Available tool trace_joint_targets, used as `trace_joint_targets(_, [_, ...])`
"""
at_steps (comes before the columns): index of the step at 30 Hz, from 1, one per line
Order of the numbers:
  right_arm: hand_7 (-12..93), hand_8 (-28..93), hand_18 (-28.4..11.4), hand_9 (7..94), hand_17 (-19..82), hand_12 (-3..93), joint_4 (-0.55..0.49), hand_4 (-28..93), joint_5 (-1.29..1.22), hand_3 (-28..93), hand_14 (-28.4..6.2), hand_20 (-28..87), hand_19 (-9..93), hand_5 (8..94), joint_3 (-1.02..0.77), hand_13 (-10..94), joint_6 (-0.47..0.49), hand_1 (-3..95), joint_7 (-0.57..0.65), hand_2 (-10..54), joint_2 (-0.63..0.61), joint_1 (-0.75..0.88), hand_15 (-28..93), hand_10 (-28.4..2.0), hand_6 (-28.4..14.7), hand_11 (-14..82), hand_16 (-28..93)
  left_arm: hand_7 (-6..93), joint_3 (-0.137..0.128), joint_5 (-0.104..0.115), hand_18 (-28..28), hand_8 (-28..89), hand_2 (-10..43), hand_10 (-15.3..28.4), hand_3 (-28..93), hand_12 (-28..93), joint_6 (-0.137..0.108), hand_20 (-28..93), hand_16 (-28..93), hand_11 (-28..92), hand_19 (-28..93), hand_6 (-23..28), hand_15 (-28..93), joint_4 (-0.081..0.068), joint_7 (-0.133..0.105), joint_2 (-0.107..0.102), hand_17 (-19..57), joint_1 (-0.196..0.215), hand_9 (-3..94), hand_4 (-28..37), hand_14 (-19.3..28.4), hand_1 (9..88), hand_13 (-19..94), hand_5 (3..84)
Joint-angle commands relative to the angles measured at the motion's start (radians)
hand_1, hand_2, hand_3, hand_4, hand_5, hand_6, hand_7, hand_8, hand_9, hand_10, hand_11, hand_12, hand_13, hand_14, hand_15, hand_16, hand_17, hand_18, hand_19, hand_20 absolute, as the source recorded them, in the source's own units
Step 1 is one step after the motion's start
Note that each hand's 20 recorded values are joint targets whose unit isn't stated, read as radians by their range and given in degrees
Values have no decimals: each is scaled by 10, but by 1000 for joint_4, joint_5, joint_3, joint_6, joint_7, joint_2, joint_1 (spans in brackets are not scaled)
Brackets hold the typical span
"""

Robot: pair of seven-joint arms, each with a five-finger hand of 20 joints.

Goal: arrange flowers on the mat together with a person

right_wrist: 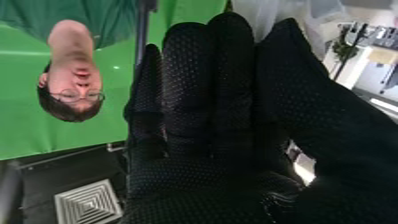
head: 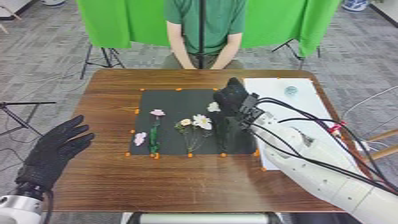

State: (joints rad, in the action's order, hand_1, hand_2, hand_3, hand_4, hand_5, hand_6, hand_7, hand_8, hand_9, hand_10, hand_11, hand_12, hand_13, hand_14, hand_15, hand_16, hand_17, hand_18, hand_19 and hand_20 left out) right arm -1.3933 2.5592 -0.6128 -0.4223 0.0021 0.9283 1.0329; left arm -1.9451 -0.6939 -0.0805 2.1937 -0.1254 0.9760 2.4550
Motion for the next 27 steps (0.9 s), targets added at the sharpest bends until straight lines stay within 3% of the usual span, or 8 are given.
trace_joint_targets(1, [555, 33, -135, 753, 244, 535, 12, -283, 24, 779, -48, 341, 501, 627, -9, 646, 16, 482, 14, -64, -21, -15, 565, -57, 39, 299, 378, 191, 6, 1, 221, -94, -17, 125, 690, 185, -9, 82, -3, 221, 489, 52, 366, -2, -1, 5, -55, 6, 299, -227, 158, 305, 263, 340])
trace_joint_targets(10, [539, 19, -138, 746, 236, 529, 2, -283, 0, 783, -52, 339, 494, 611, -5, 636, 5, 443, 19, -80, -34, -3, 560, -57, 44, 284, 348, 192, 7, 1, 221, -94, -20, 125, 691, 185, -7, 82, -3, 222, 489, 51, 366, -4, -4, 3, -54, 6, 299, -227, 158, 307, 263, 340])
trace_joint_targets(13, [518, 28, -139, 725, 232, 488, 4, -283, -7, 782, -57, 339, 493, 614, -7, 625, 6, 418, 19, -82, -28, 1, 587, -62, 40, 326, 288, 192, 6, 0, 221, -94, -19, 125, 691, 185, -5, 82, -3, 222, 489, 52, 367, -4, -1, 4, -54, 3, 298, -227, 158, 307, 262, 340])
trace_joint_targets(23, [483, 33, -143, 680, 222, 381, -8, -283, -23, 778, -64, 340, 487, 606, -32, 602, 14, 369, 17, -95, -23, 17, 591, -78, 31, 424, 275, 192, 1, -1, 221, -94, -20, 125, 690, 186, 3, 82, -3, 224, 489, 51, 367, -4, 6, 4, -54, 7, 298, -226, 157, 308, 262, 340])
trace_joint_targets(27, [454, 39, -145, 665, 220, 343, -68, -283, -95, 791, -65, 339, 488, 605, -75, 596, 45, 348, 27, -95, -46, 54, 589, -83, 28, 445, 274, 191, -2, -1, 222, -94, -20, 126, 690, 185, 4, 82, -4, 223, 489, 52, 366, -4, 7, 4, -54, 8, 298, -226, 157, 308, 262, 340])
